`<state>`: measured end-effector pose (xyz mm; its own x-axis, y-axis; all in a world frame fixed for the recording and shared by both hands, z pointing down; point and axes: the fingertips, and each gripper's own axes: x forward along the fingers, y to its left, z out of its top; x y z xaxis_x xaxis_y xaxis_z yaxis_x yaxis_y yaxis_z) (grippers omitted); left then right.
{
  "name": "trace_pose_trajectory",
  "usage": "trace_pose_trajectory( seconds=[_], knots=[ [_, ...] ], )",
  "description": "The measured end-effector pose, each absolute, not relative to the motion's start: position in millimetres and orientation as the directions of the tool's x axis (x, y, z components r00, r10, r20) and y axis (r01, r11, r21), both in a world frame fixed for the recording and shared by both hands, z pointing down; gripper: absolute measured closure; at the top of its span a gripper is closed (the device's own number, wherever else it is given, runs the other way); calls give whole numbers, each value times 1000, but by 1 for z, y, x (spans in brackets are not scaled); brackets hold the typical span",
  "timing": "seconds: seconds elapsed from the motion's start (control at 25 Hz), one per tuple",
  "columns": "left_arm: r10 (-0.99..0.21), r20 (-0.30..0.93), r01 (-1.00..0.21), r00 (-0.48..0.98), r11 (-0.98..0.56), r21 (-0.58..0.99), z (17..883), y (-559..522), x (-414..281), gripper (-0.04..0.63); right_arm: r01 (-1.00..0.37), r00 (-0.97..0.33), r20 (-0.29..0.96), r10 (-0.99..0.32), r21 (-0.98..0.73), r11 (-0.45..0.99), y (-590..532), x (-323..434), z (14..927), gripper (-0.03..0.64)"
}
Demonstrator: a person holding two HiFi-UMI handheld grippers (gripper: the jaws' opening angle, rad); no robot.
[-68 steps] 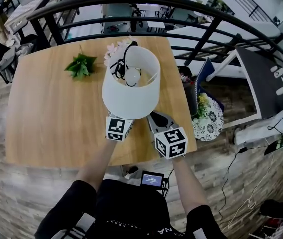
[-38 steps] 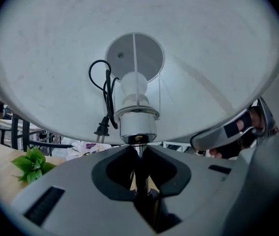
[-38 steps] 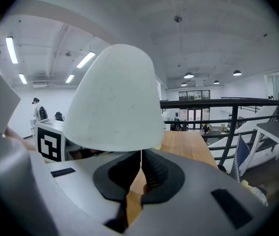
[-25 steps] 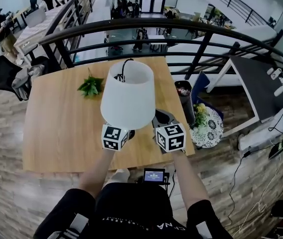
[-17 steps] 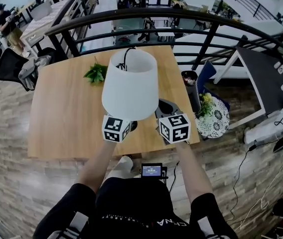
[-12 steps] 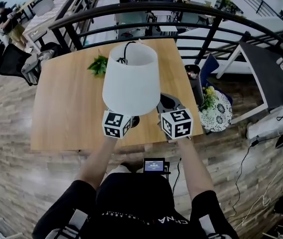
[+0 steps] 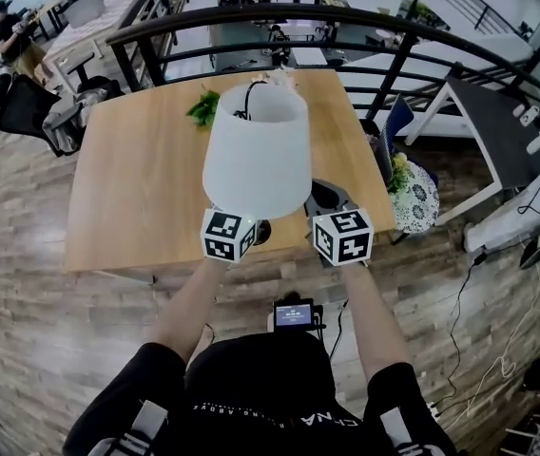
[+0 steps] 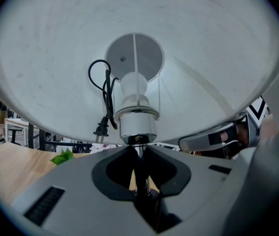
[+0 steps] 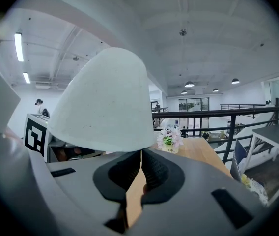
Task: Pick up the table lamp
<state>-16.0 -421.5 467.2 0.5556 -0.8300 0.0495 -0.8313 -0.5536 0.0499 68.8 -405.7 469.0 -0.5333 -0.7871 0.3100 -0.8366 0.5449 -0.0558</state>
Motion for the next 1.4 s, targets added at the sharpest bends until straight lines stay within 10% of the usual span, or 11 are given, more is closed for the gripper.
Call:
trace_pose_trajectory(
  seconds=[0.64, 1.4],
  knots=[
    [-784, 48, -785, 619, -616, 66, 479, -223, -118, 525, -881, -453, 349, -820, -30, 473, -201, -34, 481, 586],
    [-785, 36, -786, 618, -616, 46, 466, -168, -21, 525, -876, -465, 342, -817, -40, 481, -144, 61, 469, 586]
  ],
)
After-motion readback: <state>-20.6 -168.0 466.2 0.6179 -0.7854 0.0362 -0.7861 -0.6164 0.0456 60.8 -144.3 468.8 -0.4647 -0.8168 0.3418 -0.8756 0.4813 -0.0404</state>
